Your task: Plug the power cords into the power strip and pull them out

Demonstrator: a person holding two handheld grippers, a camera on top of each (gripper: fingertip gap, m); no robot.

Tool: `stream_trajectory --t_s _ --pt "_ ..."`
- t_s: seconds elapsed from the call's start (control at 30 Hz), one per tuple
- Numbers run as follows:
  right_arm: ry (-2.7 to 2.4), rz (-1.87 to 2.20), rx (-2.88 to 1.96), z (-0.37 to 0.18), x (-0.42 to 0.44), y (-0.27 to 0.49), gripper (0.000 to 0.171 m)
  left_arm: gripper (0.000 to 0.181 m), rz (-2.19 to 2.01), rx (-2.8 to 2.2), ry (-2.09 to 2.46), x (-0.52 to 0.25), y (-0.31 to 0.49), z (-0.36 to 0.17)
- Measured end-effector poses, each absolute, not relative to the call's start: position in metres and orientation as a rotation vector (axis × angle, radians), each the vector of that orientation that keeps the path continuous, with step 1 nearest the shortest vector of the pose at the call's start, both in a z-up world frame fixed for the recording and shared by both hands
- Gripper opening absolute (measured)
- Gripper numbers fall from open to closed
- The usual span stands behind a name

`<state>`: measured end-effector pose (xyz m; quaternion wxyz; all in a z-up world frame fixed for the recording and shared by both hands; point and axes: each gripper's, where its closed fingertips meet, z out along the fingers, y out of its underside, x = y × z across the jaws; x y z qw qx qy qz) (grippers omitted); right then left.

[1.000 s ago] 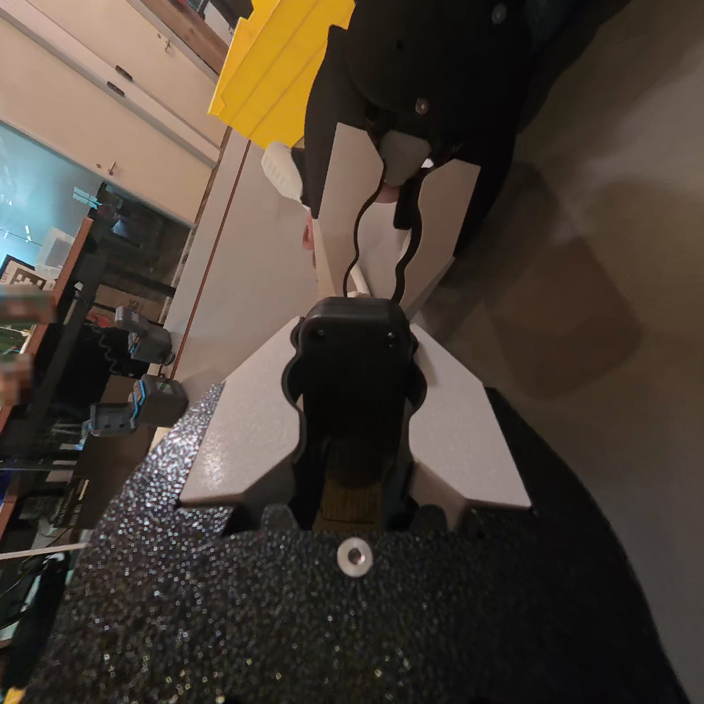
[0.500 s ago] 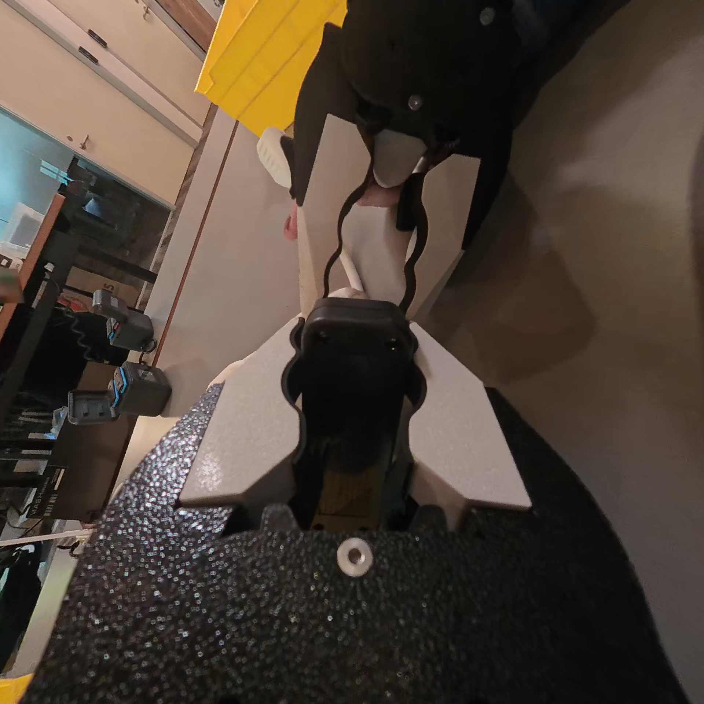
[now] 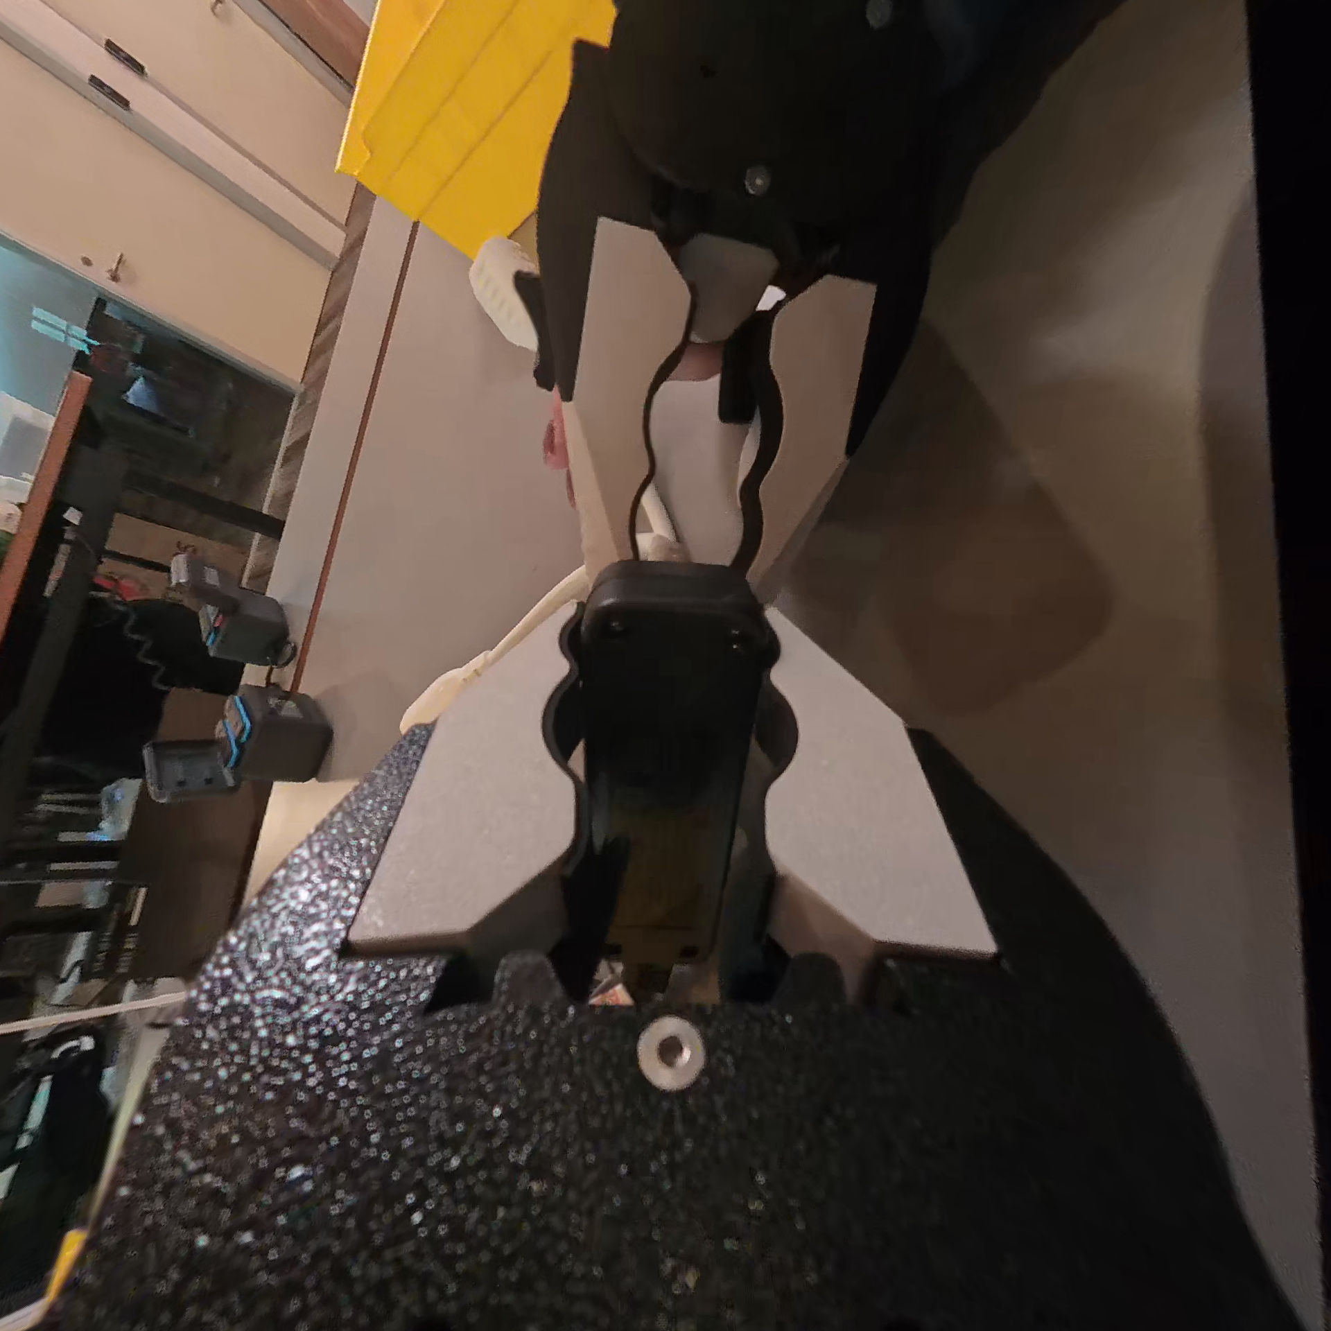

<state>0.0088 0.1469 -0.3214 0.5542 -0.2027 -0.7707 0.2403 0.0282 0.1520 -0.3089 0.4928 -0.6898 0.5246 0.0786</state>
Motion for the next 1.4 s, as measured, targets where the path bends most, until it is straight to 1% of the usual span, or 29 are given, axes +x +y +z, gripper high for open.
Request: stream_trajectory --t_s 0.03,0.13,0.43,0.63,0.67,0.7,0.73,0.77,0.8,0.83,0.9,1.2,1.4 --pt "-1.825 0.582 -0.488 -0.321 0.008 0.144 0.030 0.043 0.209 -1.664 1.289 0.028 0.152 -0.309" --pt "-1.813 0.508 -0.476 -0.320 0.005 0.145 0.025 0.042 0.213 -1.622 1.288 0.029 0.150 -0.310" --pt "-1.859 0.396 -0.439 -0.322 0.008 0.143 0.024 0.043 0.240 -1.540 1.276 0.033 0.146 -0.310" --pt "-1.882 0.271 -0.458 -0.321 0.012 0.158 0.025 0.043 0.227 -1.582 1.187 0.038 0.161 -0.308" --pt "-1.879 0.275 -0.472 -0.321 0.012 0.160 0.024 0.046 0.233 -1.591 1.191 0.039 0.162 -0.309" --pt "-1.878 0.287 -0.488 -0.321 0.013 0.162 0.024 0.055 0.229 -1.602 1.203 0.041 0.163 -0.311" --pt "-1.878 0.292 -0.495 -0.321 0.013 0.162 0.024 0.059 0.226 -1.614 1.215 0.044 0.163 -0.313" --pt "-1.879 0.288 -0.493 -0.321 0.013 0.162 0.024 0.059 0.240 -1.616 1.223 0.045 0.164 -0.313" --pt "-1.877 0.289 -0.491 -0.321 0.013 0.162 0.024 0.052 0.272 -1.612 1.228 0.045 0.166 -0.312" --pt "-1.874 0.302 -0.493 -0.322 0.013 0.161 0.023 0.048 0.292 -1.613 1.247 0.044 0.166 -0.312" --pt "-1.859 0.345 -0.502 -0.322 0.013 0.161 0.023 0.046 0.287 -1.624 1.251 0.043 0.166 -0.311" --pt "-1.853 0.437 -0.510 -0.322 0.015 0.159 0.023 0.044 0.275 -1.567 1.253 0.046 0.164 -0.310" --pt "-1.810 0.408 -0.542 -0.322 0.024 0.186 0.023 0.043 0.217 -1.460 1.322 0.058 0.191 -0.310"
